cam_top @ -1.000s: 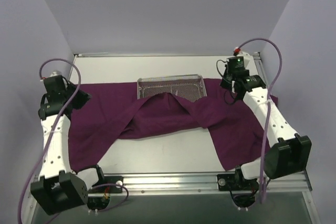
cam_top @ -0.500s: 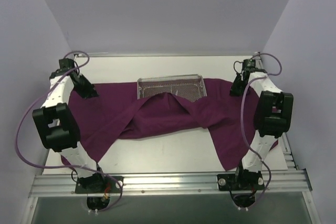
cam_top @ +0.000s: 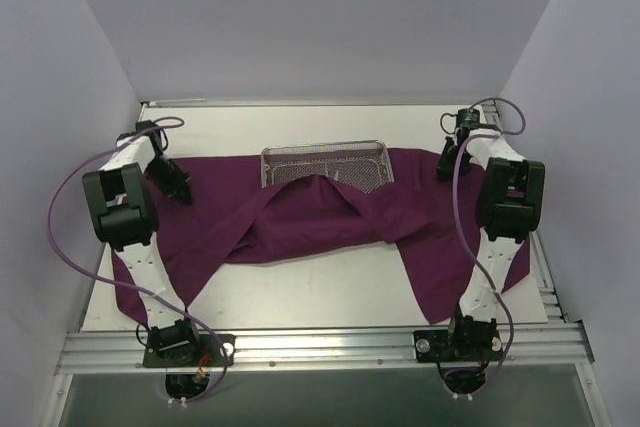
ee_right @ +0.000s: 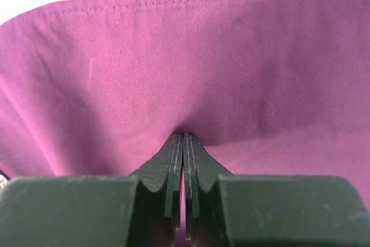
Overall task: Open and lay out the surgical kit
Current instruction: Move the surgical kit at the center of the board, then open the surgical kit at the center of the board.
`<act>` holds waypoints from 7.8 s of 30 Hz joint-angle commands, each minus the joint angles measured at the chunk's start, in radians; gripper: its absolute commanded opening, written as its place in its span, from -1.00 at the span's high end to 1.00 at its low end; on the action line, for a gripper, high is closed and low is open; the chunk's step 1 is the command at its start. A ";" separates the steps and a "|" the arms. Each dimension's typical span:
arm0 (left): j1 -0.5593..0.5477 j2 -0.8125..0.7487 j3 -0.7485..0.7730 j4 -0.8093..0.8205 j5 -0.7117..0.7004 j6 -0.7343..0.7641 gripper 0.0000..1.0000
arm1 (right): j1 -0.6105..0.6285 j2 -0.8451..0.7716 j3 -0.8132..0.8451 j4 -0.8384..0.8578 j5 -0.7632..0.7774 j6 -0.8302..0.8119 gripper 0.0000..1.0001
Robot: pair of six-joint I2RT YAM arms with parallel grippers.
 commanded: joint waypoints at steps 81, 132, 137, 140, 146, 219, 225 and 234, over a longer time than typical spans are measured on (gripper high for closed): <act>-0.375 -0.313 -0.014 0.071 0.083 0.339 -0.41 | 0.540 -0.123 0.315 -0.242 0.001 -0.167 -0.51; -0.367 -0.558 -0.138 0.068 -0.020 0.196 -0.39 | 0.795 -0.391 -0.085 -0.464 0.020 -0.198 1.00; -0.356 -0.583 -0.180 0.065 -0.026 0.185 -0.39 | 0.835 -0.528 -0.285 -0.438 -0.074 -0.160 0.94; -0.349 -0.593 -0.203 0.059 -0.027 0.181 -0.39 | 0.840 -0.559 -0.264 -0.469 -0.088 -0.144 0.77; -0.326 -0.592 -0.195 -0.021 -0.082 0.126 -0.39 | 0.846 -0.525 -0.394 -0.512 -0.209 -0.040 0.63; -0.002 0.297 0.414 -0.161 0.105 0.105 0.91 | -0.101 0.388 0.732 -0.408 0.622 -0.184 0.92; -0.007 0.241 0.385 -0.121 0.109 0.105 0.91 | 0.012 0.250 0.697 -0.362 0.475 -0.150 0.83; -0.007 0.324 0.483 -0.182 0.094 0.098 0.93 | 0.063 0.289 0.657 -0.290 0.145 -0.046 0.81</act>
